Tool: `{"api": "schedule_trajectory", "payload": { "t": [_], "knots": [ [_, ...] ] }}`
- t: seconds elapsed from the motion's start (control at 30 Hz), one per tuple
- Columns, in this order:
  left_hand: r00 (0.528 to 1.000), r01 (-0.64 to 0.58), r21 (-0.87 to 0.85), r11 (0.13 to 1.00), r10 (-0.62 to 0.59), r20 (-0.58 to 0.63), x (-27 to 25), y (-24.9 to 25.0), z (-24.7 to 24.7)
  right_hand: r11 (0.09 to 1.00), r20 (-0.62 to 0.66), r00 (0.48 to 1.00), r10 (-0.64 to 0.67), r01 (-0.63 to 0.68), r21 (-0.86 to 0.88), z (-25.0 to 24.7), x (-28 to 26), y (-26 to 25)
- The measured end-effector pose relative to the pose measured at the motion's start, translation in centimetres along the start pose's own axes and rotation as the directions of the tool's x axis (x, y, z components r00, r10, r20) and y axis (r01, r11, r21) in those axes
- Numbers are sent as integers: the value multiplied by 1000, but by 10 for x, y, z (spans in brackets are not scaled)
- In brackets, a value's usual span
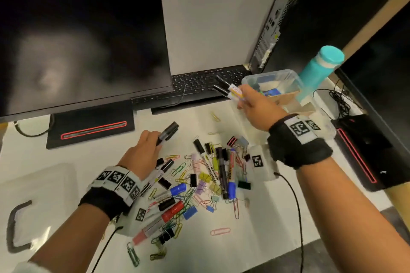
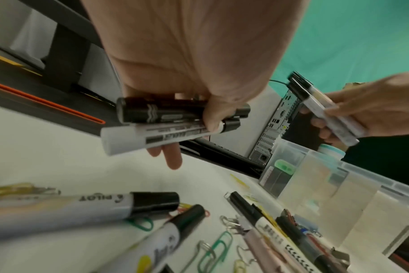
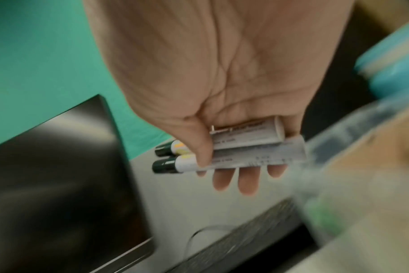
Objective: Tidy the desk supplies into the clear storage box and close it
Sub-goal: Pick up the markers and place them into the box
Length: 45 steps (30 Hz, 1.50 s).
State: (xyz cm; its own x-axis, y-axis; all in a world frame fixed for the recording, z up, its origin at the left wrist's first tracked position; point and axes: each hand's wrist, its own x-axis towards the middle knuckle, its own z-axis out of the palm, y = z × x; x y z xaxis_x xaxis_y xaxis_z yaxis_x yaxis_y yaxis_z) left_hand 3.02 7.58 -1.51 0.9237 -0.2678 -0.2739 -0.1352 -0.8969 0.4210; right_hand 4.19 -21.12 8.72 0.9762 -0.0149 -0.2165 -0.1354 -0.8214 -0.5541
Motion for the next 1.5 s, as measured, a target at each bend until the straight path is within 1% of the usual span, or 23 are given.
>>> {"api": "schedule_trajectory", "payload": {
  "t": [0.07, 0.13, 0.2, 0.3, 0.47, 0.53, 0.6, 0.67, 0.7, 0.77, 0.87, 0.93, 1.0, 1.07, 1.1, 1.13, 1.17, 1.2, 1.27, 1.3, 1.4, 1.47, 1.5],
  "knots": [
    [999, 49, -71, 996, -48, 16, -4, 6, 3, 988, -91, 995, 40, -53, -144, -32, 1, 29],
    [997, 60, -129, 990, -54, 50, -5, 12, 7, 938, -114, 985, 128, -158, -309, -55, 3, 53],
    [997, 60, -157, 986, -51, 58, -4, 17, 8, 864, -74, 977, 202, -213, -455, -69, 9, 71],
    [997, 53, -156, 986, -45, 57, -5, 32, 9, 809, 39, 969, 245, -182, -560, -77, 21, 90],
    [999, 14, -134, 991, -8, 47, -16, 52, 11, 802, 197, 960, 200, -46, -595, -77, 33, 88],
    [1000, 7, -147, 989, -4, 16, -20, 56, 12, 827, 234, 950, 208, -43, -560, -79, 33, 87],
    [999, -30, -176, 984, 25, -32, -23, 61, 11, 863, 210, 958, 195, -65, -502, -82, 30, 88],
    [995, -83, -235, 969, 65, -80, -24, 70, 6, 886, 115, 981, 154, -86, -455, -85, 22, 86],
    [990, -118, -271, 955, 92, -108, -24, 79, 2, 912, 59, 992, 111, -78, -403, -85, 16, 84],
    [974, -199, -322, 926, 150, -170, -22, 105, -6, 988, 17, 1000, 1, 2, -157, -81, 0, 73],
    [950, -282, -406, 869, 193, -246, -10, 155, -14, 963, 160, 974, -163, 121, 243, -64, -21, 53],
    [932, -339, -474, 812, 221, -288, 5, 185, -13, 838, 240, 953, -187, 27, 545, -50, -28, 45],
    [901, -405, -439, 802, 268, -342, 19, 211, -9, 616, 201, 964, -171, -55, 786, -46, -31, 43],
    [881, -438, -409, 801, 292, -372, 29, 232, -9, 442, 98, 982, -159, -18, 897, -52, -35, 47],
    [872, -453, -396, 798, 304, -385, 33, 242, -9, 399, 56, 986, -159, 12, 917, -57, -36, 51],
    [858, -473, -370, 800, 323, -400, 36, 250, -7, 395, 13, 986, -164, 54, 917, -64, -38, 56],
    [841, -491, -325, 808, 342, -419, 39, 254, -7, 472, -52, 984, -170, 128, 872, -72, -38, 58],
    [835, -488, -268, 831, 355, -421, 42, 258, -3, 598, -132, 973, -189, 220, 770, -82, -38, 63],
    [869, -421, -188, 887, 335, -365, 48, 258, 9, 843, -251, 933, -259, 345, 412, -98, -34, 75],
    [900, -368, -160, 916, 308, -310, 50, 255, 18, 911, -253, 928, -272, 333, 244, -103, -29, 84],
    [958, -275, -32, 961, 271, -94, 49, 239, 48, 968, -99, 963, -249, 244, -62, -100, -9, 108],
    [956, -294, -33, 955, 293, -9, 47, 231, 64, 956, 72, 977, -203, 213, -200, -91, 3, 117],
    [951, -310, -50, 949, 310, -12, 46, 228, 68, 947, 144, 975, -171, 203, -248, -87, 8, 119]
  ]
}}
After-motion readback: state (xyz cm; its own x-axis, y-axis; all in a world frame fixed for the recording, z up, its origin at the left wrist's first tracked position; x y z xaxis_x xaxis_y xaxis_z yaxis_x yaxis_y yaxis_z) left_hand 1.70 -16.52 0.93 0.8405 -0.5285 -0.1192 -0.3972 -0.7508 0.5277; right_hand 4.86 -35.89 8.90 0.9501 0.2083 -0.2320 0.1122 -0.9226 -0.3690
